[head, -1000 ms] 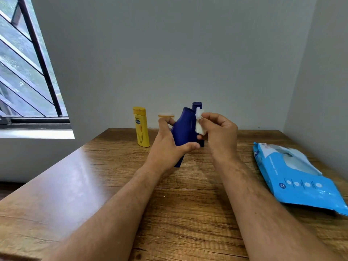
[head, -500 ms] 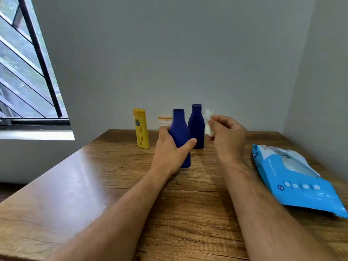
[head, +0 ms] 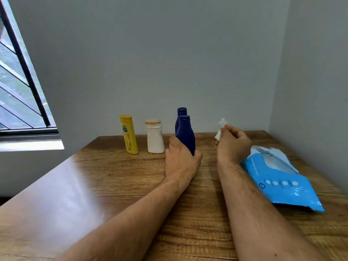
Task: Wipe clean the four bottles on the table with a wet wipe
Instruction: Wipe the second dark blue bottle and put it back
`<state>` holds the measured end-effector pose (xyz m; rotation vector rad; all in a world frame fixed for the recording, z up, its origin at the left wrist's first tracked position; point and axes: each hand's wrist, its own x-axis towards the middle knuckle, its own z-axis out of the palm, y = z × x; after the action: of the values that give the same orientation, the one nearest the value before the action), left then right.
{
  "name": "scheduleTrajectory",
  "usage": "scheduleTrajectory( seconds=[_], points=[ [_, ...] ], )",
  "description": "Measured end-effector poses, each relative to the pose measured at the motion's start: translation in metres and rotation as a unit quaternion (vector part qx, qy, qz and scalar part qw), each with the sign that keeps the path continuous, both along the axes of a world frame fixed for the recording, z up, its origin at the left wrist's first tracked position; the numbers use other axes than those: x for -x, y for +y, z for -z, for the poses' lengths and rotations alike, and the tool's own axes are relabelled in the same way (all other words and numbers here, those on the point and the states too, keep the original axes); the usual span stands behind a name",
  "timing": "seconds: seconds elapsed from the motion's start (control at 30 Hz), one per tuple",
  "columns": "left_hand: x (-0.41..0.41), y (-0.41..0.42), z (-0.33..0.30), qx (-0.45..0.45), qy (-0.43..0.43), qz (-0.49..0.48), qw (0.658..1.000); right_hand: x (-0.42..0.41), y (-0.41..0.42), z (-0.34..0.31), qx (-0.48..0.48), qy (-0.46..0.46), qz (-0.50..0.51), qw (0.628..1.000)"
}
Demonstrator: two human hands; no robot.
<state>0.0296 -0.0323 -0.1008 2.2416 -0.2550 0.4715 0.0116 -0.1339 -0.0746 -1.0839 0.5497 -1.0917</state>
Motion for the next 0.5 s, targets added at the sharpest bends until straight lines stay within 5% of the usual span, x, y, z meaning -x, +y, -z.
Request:
scheduleTrajectory(
  seconds=[0.5],
  points=[
    [-0.001,-0.071,-0.011,-0.049,0.055,0.003,0.997,-0.003,-0.012,0.002,-0.039,-0.02,0.044,0.998]
  ],
)
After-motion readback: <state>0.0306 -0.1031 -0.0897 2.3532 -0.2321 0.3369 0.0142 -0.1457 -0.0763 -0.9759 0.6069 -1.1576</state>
